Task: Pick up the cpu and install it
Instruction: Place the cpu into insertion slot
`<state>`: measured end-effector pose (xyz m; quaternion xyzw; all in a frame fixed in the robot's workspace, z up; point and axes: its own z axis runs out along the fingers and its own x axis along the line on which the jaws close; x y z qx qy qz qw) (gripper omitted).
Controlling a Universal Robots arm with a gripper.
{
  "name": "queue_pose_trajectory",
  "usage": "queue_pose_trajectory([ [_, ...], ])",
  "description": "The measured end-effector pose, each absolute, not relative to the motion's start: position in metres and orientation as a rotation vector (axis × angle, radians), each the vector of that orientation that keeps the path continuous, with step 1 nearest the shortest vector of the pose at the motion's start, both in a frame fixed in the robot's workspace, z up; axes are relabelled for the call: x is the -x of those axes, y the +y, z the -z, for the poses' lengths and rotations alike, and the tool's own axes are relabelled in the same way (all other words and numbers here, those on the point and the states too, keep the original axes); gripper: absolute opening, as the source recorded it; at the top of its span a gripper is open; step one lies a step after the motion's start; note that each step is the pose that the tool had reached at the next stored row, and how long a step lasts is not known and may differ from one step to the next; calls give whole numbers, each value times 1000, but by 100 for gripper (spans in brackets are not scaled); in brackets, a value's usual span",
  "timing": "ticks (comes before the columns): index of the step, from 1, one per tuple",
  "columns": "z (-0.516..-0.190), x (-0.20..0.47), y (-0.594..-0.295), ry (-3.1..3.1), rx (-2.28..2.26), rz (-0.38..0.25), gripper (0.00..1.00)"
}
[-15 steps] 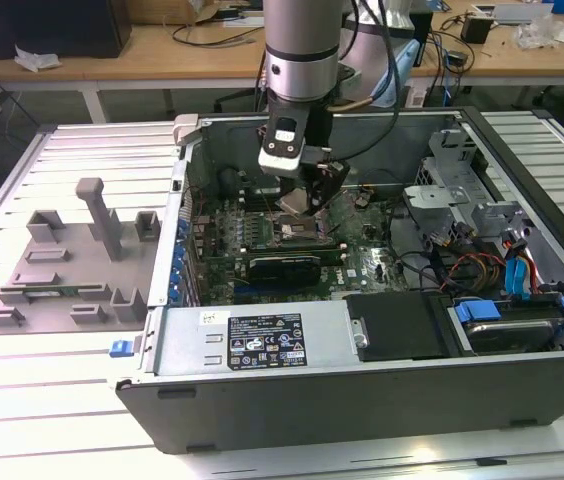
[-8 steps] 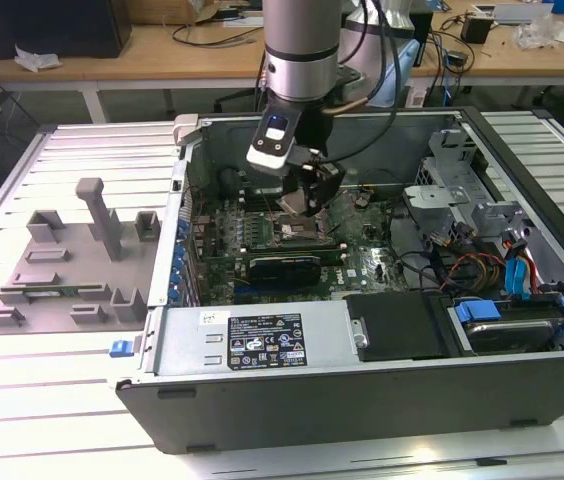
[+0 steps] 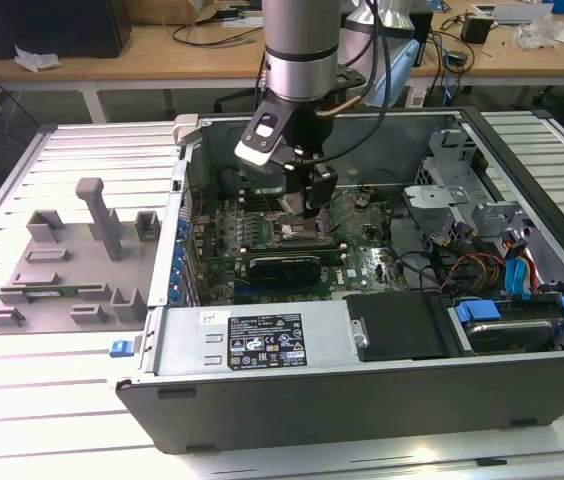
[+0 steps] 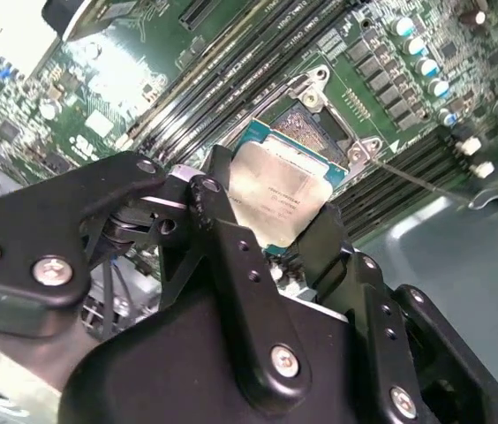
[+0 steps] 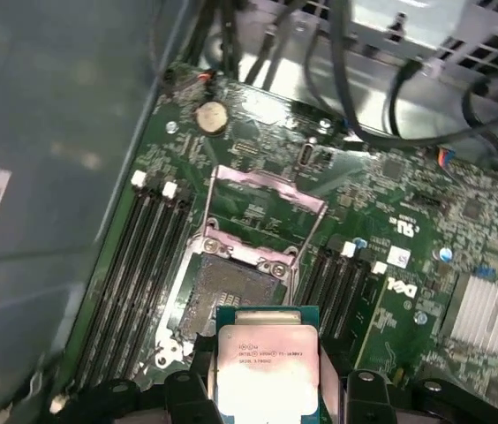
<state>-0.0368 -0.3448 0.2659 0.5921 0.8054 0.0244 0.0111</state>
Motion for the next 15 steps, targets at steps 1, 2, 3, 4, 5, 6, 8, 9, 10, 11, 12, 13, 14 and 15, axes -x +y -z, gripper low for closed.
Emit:
queue_pose_trajectory([
  [1, -266, 37, -345, 2467, -1906, -75, 55],
  [2, -266, 37, -345, 2447, -1931, -75, 55],
  [3, -266, 37, -345, 2430, -1951, -75, 55],
  [4, -266, 37, -345, 2400, -1988, -74, 55],
  [5, -266, 37, -345, 2382, -2007, -73, 55],
  [6, -266, 37, -345, 2369, -2022, -73, 55],
  [8, -266, 37, -345, 2303, -2095, -72, 55],
  [9, -265, 37, -345, 2272, -2128, -71, 55],
  [10, -265, 37, -345, 2239, -2162, -71, 55],
  [11, -265, 37, -345, 2219, -2182, -70, 55],
  [12, -265, 37, -345, 2201, -2200, -70, 55],
  [13, -265, 37, -345, 2188, -2212, -70, 55],
  [14, -265, 37, -345, 2187, -2213, -70, 55],
  [15, -264, 37, -345, 2187, -2213, -69, 55],
])
